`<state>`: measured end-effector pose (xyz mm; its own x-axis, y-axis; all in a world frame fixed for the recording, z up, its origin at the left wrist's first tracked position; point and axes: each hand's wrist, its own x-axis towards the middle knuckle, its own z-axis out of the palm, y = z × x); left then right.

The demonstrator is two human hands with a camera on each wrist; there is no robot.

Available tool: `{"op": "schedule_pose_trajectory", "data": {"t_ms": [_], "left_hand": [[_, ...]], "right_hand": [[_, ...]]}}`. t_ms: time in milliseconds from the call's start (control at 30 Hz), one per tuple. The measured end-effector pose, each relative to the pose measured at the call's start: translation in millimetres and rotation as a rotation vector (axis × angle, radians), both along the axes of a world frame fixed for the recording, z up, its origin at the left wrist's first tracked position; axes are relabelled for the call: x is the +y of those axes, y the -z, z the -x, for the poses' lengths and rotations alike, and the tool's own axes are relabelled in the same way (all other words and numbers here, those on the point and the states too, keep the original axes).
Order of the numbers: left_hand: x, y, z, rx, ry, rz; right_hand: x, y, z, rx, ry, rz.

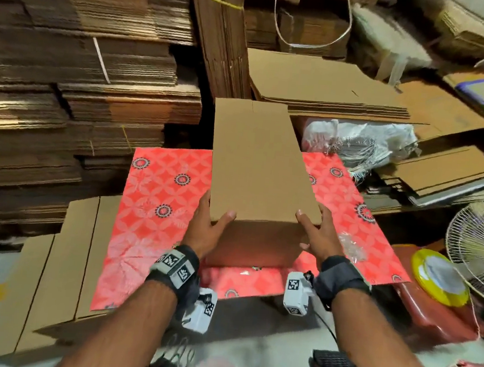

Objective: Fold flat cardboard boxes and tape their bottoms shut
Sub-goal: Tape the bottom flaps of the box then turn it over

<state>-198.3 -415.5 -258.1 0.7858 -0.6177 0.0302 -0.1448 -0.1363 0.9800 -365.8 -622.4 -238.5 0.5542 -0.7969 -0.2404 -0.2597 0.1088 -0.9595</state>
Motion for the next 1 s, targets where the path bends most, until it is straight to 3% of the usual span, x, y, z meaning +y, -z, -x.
{"op": "schedule_pose_trajectory", "data": {"t_ms": [333,567,767,1000], "left_hand": [[-36,-1,26,-0.031,-0.118,-0.034],[-35,3,45,-0.073,-0.289,-0.101],[-33,-1,44,-0.047,-0.297,-0.145],[-32,-16,41,0.283,-0.312,0.013]], "right_hand": [[-63,12,22,-0.037,-0.201,0.109],[-65,14,22,-0.078,-0.282,0.147],[-67,19,22,-0.108,-0.321,0.159],[-60,3,20,-0.154,-0.300,-0.060]]}}
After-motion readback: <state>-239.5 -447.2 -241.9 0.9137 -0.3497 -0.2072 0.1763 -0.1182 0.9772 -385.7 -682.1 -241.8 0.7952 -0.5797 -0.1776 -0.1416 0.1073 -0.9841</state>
